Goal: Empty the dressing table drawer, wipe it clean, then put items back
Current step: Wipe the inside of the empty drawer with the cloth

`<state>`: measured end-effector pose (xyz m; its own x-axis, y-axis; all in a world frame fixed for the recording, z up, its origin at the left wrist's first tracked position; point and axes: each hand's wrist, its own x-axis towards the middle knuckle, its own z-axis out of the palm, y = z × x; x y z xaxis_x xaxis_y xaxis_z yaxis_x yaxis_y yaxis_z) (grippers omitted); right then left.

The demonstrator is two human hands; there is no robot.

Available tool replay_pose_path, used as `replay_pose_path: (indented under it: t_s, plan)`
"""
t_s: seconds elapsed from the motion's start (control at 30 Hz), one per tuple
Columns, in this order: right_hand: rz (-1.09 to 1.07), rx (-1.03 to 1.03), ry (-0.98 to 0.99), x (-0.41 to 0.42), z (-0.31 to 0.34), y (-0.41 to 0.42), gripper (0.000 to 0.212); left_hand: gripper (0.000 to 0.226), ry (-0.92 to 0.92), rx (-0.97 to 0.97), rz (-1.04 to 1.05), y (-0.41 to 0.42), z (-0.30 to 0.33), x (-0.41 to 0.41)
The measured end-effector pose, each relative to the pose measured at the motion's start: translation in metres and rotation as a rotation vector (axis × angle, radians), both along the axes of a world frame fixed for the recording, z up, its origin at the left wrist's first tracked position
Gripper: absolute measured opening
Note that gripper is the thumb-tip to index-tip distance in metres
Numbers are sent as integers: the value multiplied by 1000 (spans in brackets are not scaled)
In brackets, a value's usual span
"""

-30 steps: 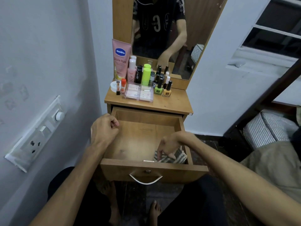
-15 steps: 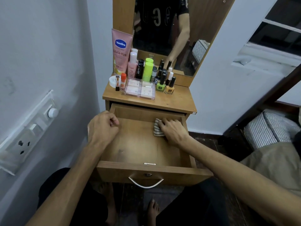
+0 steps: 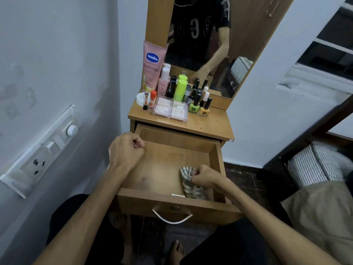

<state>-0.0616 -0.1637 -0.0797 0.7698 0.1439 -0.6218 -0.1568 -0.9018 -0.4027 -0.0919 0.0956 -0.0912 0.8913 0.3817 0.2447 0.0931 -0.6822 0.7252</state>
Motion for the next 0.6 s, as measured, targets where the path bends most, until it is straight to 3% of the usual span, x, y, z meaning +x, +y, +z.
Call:
replay_pose_path:
  t_s: [0.07, 0.13, 0.23, 0.3, 0.43, 0.5, 0.6]
  plan:
    - [-105, 177, -24, -4, -1, 24, 2, 26, 5, -33, 12, -1, 1, -1]
    - [-86, 194, -114, -2, -3, 61, 7, 28, 17, -55, 26, -1, 2, -3]
    - [99, 142, -188, -3, -2, 118, 45, 28, 49, -70, 40, -1, 5, -4]
    - [236, 118, -184, -6, -1, 139, 44, 28, 60, -70, 38, -1, 6, -4]
    - [340, 170, 61, -9, 7, 114, 51, 28, 49, -98, 43, -1, 4, -2]
    - [185, 314, 72, -9, 15, 91, 36, 27, 50, -195, 59, 3, 3, 1]
    - [-158, 570, -248, 1, 30, 81, 24, 23, 75, -449, 75, 18, 3, 5]
